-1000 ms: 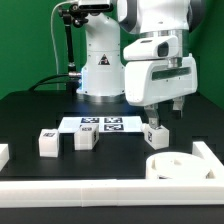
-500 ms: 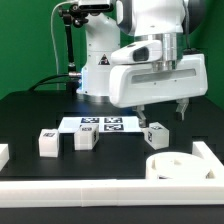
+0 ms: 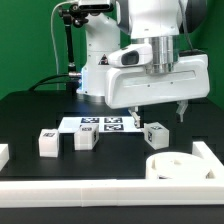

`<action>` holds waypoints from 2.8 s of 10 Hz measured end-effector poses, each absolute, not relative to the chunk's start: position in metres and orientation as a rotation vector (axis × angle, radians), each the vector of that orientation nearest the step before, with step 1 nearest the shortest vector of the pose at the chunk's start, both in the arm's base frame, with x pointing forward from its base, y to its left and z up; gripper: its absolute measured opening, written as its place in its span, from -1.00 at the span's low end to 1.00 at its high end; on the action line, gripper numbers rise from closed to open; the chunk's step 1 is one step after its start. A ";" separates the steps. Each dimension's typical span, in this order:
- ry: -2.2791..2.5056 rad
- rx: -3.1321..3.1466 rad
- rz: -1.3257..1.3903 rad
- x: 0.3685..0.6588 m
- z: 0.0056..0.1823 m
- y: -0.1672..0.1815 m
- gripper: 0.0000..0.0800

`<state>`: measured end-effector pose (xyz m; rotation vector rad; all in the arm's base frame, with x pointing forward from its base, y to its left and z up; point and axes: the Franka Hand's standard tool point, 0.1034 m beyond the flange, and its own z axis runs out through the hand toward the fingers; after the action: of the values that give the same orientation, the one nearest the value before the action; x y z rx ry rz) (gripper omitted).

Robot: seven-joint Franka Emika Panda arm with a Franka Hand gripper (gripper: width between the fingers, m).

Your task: Assemble stool

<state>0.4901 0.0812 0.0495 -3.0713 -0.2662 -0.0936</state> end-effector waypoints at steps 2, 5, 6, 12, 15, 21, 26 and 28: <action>-0.308 -3.101 0.107 0.481 0.044 0.090 0.62; -0.325 -3.098 0.445 0.478 0.040 0.092 0.62; -0.325 -3.089 0.518 0.478 0.040 0.093 0.62; -0.355 -3.058 0.926 0.480 0.040 0.087 0.62; -0.350 -3.039 1.007 0.476 0.037 0.085 0.62; -0.322 -2.813 1.604 0.466 0.021 0.084 0.62; -0.335 -2.827 1.571 0.467 0.004 0.088 0.62; -0.333 -2.831 1.561 0.466 0.002 0.086 0.62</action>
Offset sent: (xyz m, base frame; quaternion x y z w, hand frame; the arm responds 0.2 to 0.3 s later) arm 0.0040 -0.0138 -0.0081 -0.0602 -0.1819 -0.0258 0.9811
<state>0.4665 0.0863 0.0023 -2.8311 -0.3333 1.5612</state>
